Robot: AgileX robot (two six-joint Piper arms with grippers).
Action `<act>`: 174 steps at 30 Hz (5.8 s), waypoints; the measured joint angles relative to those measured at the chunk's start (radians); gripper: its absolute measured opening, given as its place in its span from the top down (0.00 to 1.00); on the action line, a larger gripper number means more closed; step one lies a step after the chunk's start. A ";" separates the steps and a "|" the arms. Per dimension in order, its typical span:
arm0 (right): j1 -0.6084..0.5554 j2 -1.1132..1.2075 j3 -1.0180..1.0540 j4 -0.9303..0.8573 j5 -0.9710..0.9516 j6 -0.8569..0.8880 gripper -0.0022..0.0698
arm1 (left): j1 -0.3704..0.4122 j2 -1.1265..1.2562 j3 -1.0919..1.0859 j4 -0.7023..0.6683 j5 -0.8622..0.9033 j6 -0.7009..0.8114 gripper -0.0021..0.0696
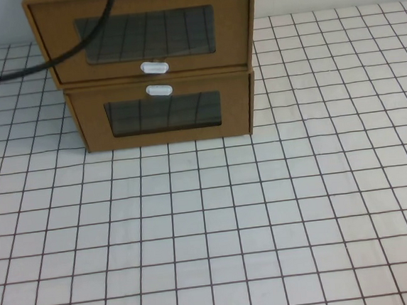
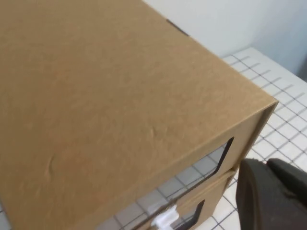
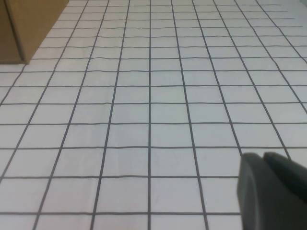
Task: Open the shoe box
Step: 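Pull the top drawer of the cardboard box fully open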
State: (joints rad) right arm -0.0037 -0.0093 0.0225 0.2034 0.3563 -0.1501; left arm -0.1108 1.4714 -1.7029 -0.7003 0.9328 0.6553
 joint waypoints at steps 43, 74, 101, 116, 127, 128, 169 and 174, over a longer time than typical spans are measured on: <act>0.000 0.000 0.000 0.388 -0.183 0.000 0.99 | -0.048 0.554 -0.512 0.012 0.134 -0.048 0.98; 0.016 0.667 -0.645 0.483 0.472 -0.283 0.99 | -0.048 0.564 -0.516 -0.007 0.140 -0.048 0.98; 0.965 1.658 -1.392 -0.535 0.401 0.144 0.99 | -0.048 0.564 -0.516 -0.009 0.141 -0.048 0.98; 1.009 1.789 -1.400 -1.343 0.226 0.454 0.60 | -0.048 0.564 -0.516 -0.011 0.142 -0.048 0.98; 1.009 1.874 -1.410 -1.834 0.214 0.838 0.50 | -0.048 0.564 -0.516 -0.011 0.149 -0.055 0.98; 1.009 1.876 -1.412 -1.841 0.209 0.845 0.50 | -0.048 0.564 -0.516 -0.012 0.153 -0.055 0.98; 0.878 2.062 -1.649 -1.865 0.041 0.874 0.61 | -0.048 0.564 -0.522 -0.026 0.204 -0.059 0.98; 0.878 2.068 -1.653 -1.866 0.024 0.860 0.62 | -0.048 0.564 -0.522 -0.028 0.204 -0.059 0.98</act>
State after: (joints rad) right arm 0.8747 2.0591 -1.6305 -1.6625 0.3798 0.7097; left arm -0.1592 2.0355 -2.2253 -0.7287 1.1370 0.5961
